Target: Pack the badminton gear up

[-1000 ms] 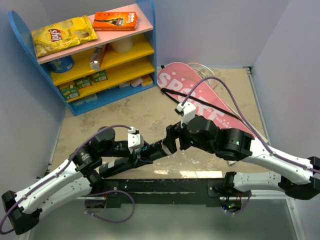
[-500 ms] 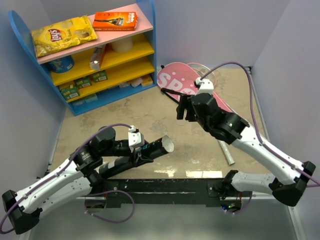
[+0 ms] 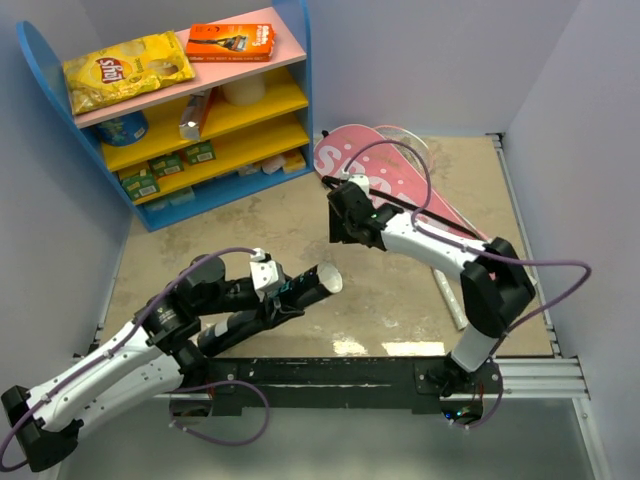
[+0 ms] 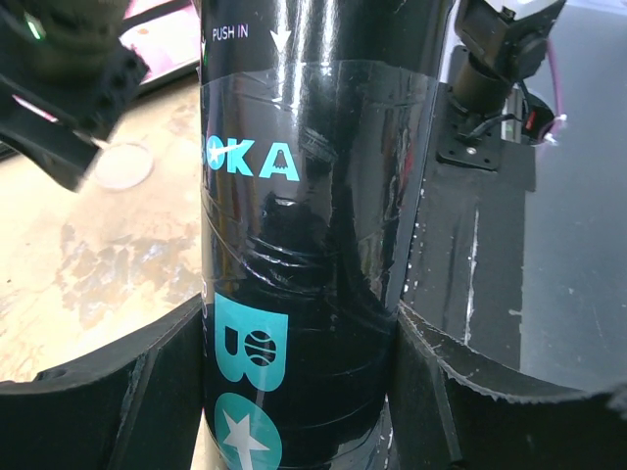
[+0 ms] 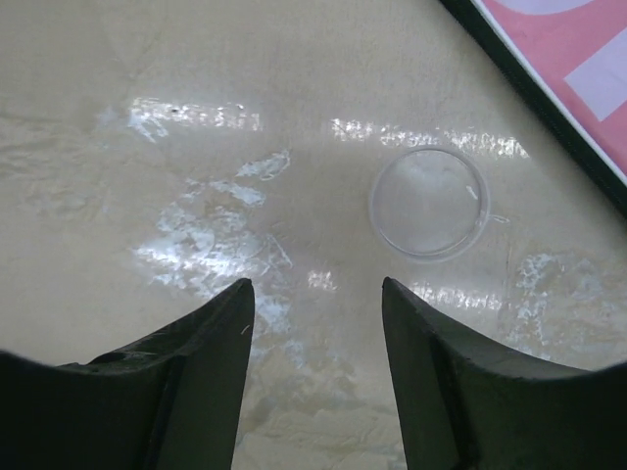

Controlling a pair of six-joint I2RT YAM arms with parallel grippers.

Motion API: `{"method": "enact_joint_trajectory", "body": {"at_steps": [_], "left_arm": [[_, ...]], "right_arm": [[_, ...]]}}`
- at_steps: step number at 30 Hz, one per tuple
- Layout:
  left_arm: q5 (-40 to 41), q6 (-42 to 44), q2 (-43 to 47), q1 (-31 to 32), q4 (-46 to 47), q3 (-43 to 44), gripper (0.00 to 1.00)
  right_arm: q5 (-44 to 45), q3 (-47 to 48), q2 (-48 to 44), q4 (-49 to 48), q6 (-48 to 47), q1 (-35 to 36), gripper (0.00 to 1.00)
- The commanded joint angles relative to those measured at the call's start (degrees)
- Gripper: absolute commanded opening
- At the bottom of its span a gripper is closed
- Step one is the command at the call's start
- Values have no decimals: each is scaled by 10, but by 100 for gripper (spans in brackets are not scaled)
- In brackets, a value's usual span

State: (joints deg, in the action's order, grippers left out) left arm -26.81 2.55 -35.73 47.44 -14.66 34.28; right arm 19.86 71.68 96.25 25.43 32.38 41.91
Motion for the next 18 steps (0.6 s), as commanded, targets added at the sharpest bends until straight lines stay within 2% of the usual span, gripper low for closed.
{"method": "enact_joint_trajectory", "body": {"at_steps": [1,9,18], "left_arm": [[28,-8,11,4,21,31,0],[33,-9,17,4,16,35,0],[29,-11,15,4,17,33,0]], "right_arm": [[18,29,43,-30,5,-10,57],[38,43,126,-40,15,-12,52],[61,45,143,-37,12,-18,50]]}}
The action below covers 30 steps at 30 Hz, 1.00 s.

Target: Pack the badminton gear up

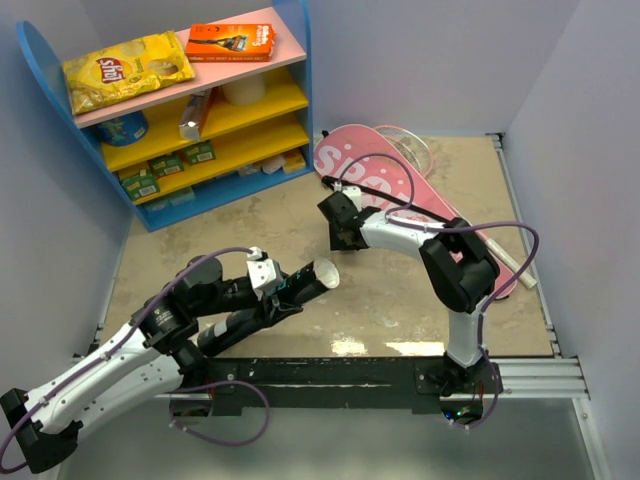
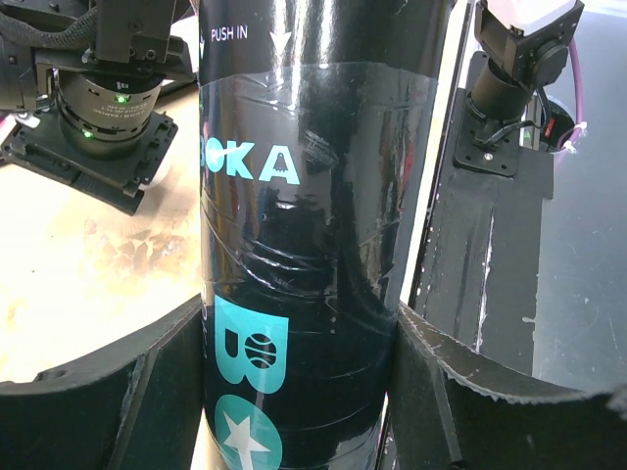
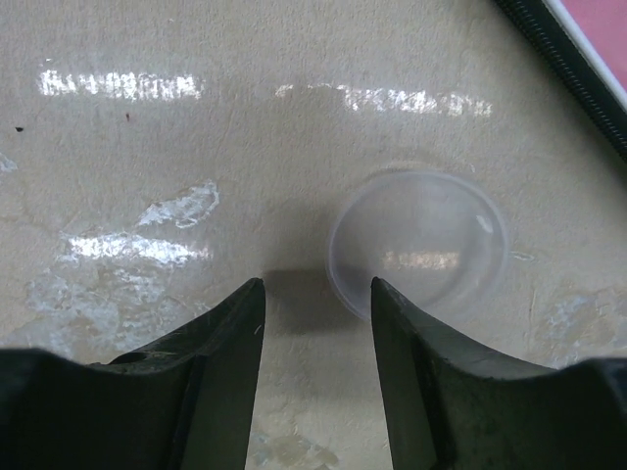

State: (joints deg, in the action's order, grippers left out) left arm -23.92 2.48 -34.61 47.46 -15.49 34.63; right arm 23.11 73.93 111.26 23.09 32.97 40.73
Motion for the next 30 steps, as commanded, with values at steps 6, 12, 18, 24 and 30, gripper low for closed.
{"method": "enact_joint_trajectory", "body": {"at_steps": [6,12,18,24,30], "left_arm": [[0,-11,2,4,27,30,0],[1,-12,-2,4,26,29,0],[0,-12,-4,4,27,29,0],[-2,-11,-6,4,26,29,0],[-2,-11,-8,4,26,29,0]], "right_arm": [[25,16,-5,-20,0,-12,49],[18,11,3,-28,-4,-14,39],[10,6,6,-33,-3,-14,35],[9,-2,11,-38,-3,-15,32],[2,-8,17,-44,-1,-17,25]]}}
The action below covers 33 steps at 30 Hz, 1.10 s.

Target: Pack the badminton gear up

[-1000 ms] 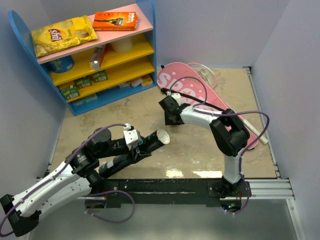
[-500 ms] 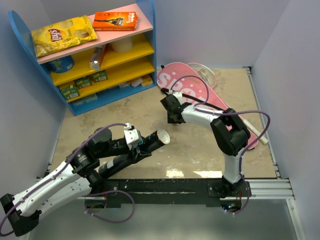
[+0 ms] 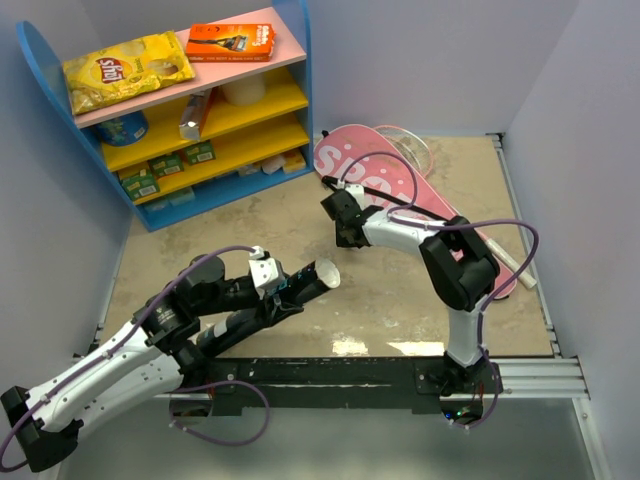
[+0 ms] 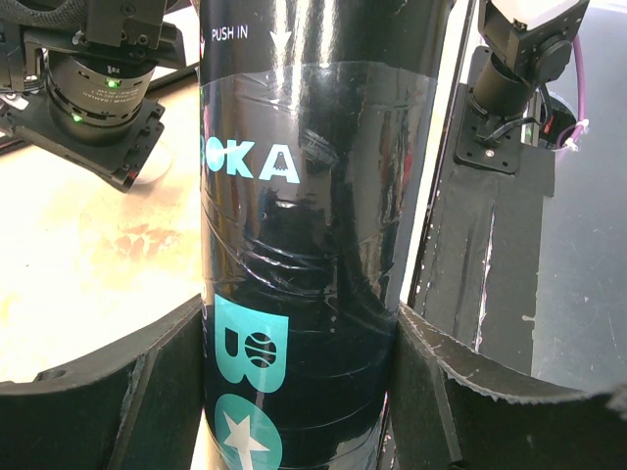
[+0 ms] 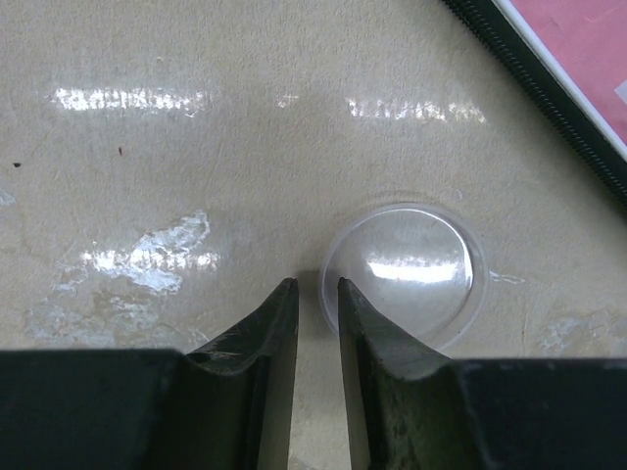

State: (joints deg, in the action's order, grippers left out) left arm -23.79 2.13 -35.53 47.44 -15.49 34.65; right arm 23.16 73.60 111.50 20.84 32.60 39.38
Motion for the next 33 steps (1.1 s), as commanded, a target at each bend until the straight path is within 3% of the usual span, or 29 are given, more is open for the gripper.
{"method": "enact_joint_trajectory", "body": {"at_steps": [1,5,20,27,33], "left_arm": [[-3,-7,2,4,26,29,0],[-3,-7,1,4,26,28,0],[-1,-7,-2,3,26,28,0],[0,-7,-8,4,26,27,0],[-1,-8,-12,4,27,26,0]], "right_arm": [[1,-6,16,-21,3,-4,25],[0,-11,19,-26,4,-6,23],[-7,-20,15,-31,4,-8,0],[-14,-30,-42,-24,-3,-8,0],[-33,-42,-149,-1,-10,-8,0]]}}
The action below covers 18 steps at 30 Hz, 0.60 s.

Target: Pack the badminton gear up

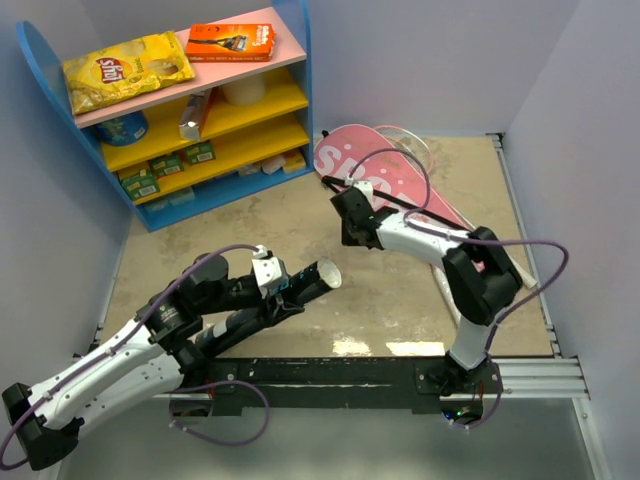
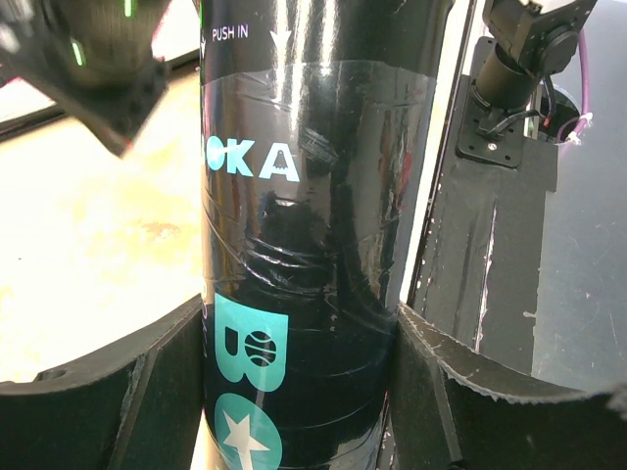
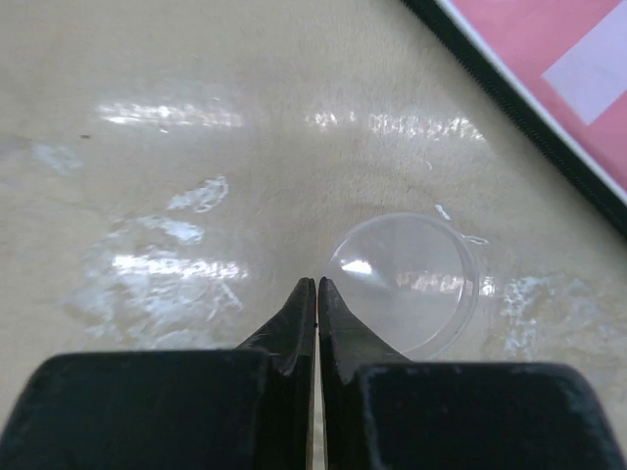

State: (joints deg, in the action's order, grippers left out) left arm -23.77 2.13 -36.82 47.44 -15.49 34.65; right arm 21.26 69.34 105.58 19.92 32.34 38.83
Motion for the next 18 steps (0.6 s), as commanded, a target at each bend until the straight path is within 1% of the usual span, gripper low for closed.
{"method": "enact_joint_trajectory", "body": {"at_steps": [1,4,5,7,8,12,14,18], "left_arm": [[-1,-7,0,4,27,26,0],[-1,-7,-4,4,27,25,0],[0,-6,-6,4,27,25,0],[0,-6,-8,4,27,25,0],[0,-6,-11,4,27,25,0],[-2,-5,-17,4,28,25,0],[-4,-5,-19,4,28,25,0],[-7,-5,-20,4,29,24,0]], "right_arm": [[-19,-1,-104,18,-11,-2,0],[-24,-7,-177,30,-23,-2,0],[-35,-9,-215,32,-26,-2,0],[-53,-11,-253,39,-41,-2,0],[-79,-11,-286,42,-46,-2,0],[-162,0,-343,67,-78,-2,2],[-189,0,-366,83,-84,-2,2],[-276,-7,-431,97,-99,-2,2]]}}
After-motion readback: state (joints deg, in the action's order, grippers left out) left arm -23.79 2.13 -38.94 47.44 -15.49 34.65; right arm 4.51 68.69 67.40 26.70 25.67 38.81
